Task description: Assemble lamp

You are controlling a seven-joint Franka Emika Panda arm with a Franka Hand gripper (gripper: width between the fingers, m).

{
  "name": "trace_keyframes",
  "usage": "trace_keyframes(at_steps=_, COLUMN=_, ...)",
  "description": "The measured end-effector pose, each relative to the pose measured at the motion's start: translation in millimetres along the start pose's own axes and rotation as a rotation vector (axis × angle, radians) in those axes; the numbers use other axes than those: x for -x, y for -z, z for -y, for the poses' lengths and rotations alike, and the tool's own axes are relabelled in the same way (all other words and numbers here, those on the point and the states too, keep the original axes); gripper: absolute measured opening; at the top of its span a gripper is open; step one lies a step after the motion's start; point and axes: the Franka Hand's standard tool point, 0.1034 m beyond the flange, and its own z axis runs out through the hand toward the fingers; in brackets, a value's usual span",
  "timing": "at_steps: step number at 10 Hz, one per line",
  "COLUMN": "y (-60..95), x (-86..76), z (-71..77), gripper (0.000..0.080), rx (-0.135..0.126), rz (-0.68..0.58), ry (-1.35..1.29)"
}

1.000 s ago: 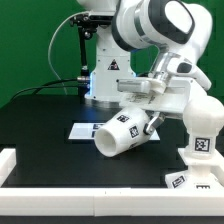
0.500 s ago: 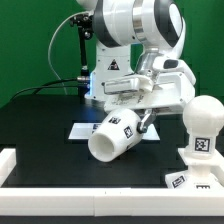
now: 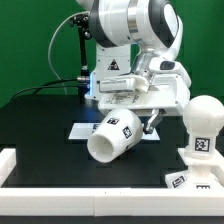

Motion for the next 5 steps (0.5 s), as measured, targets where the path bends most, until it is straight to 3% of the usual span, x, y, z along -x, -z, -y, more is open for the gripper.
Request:
trace_keyframes(at_steps=1, y=2.1, x=1.7, z=-1.1, gripper=0.0685, rx=-0.001, rz=0.007, ry=0.008)
trace_keyframes(at_steps=3, y=12.0, x=-1.6, z=-3.3, gripper=0.0697, rx=-0.021, rz=0.027, ry=-0.012)
trace_keyframes(at_steps=5, y=21.3, x=-20.0, z=-3.8, gripper=0.0698, rx=-0.034, rz=0.012, ry=-0.025)
